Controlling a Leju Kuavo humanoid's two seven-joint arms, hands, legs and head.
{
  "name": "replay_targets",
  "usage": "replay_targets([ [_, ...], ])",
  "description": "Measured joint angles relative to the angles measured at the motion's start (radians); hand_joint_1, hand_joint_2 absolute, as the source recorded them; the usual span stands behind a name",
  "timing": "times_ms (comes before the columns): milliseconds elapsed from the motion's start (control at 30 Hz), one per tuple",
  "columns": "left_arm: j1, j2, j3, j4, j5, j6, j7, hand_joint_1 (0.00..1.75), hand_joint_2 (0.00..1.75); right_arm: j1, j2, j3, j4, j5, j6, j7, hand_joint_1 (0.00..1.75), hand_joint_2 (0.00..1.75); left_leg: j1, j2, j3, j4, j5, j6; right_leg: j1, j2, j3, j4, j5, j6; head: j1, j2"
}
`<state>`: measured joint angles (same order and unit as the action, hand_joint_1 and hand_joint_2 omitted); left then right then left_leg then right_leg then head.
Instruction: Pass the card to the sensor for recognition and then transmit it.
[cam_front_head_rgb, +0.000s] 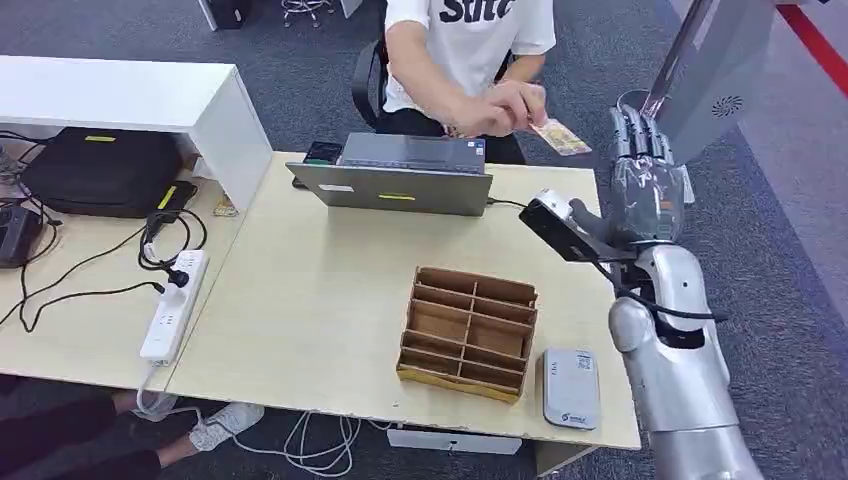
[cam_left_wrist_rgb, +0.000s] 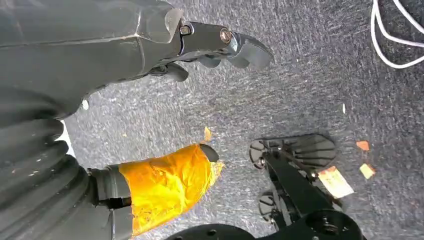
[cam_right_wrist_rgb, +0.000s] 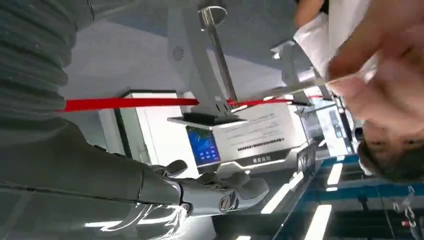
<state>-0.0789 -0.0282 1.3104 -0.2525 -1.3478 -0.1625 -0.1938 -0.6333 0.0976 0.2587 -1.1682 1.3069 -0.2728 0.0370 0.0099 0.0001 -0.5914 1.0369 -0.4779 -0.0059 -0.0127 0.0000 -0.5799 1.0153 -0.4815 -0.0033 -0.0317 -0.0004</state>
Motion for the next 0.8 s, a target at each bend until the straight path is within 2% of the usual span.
replay_targets([
  [267, 0.0, 0.002, -0.022, 0.0, -0.009, 0.009, 0.006, 0.0, 1.75, 0.002, 0.023, -0.034, 0.056, -0.027, 0.002, -0.029, 1.33, 1.75, 0.0, 0.0, -0.001, 0.0, 0.0, 0.0, 0.0, 0.0, -0.001, 0.0, 0.0, 0.0, 0.0, 0.0],
  [300, 0.0, 0.002, -0.023, 0.0, -0.009, 0.01, 0.006, 0.0, 1.75, 0.002, 0.027, -0.04, 0.058, -0.031, 0.005, -0.031, 1.4, 1.75, 0.0, 0.0, -0.001, 0.0, 0.0, 0.0, 0.0, 0.0, -0.001, 0.0, 0.0, 0.0, 0.0, 0.0],
  [467, 0.0, 0.003, -0.023, 0.0, -0.009, 0.011, 0.006, 0.0, 1.75, 0.003, 0.044, -0.061, 0.058, -0.071, 0.024, -0.059, 1.38, 1.75, 0.0, 0.0, 0.0, 0.0, 0.0, 0.0, 0.0, 0.0, -0.001, 0.0, 0.0, 0.0, 0.0, 0.0],
  [667, 0.0, 0.003, -0.023, 0.0, -0.007, 0.011, 0.007, 0.0, 1.75, 0.007, 0.053, -0.069, 0.028, -0.098, 0.048, -0.08, 1.47, 1.75, 0.0, 0.0, 0.0, 0.0, 0.0, 0.0, 0.0, 0.001, -0.001, 0.0, 0.0, 0.0, 0.0, 0.0],
  [800, 0.001, 0.003, -0.023, 0.0, 0.0, 0.014, 0.01, 0.0, 1.75, 0.025, 0.058, -0.07, -0.01, -0.157, 0.05, -0.121, 1.57, 1.75, 0.0, 0.0, 0.0, 0.0, 0.0, 0.0, 0.0, 0.0, -0.001, 0.0, 0.0, 0.0, 0.0, 0.0],
])
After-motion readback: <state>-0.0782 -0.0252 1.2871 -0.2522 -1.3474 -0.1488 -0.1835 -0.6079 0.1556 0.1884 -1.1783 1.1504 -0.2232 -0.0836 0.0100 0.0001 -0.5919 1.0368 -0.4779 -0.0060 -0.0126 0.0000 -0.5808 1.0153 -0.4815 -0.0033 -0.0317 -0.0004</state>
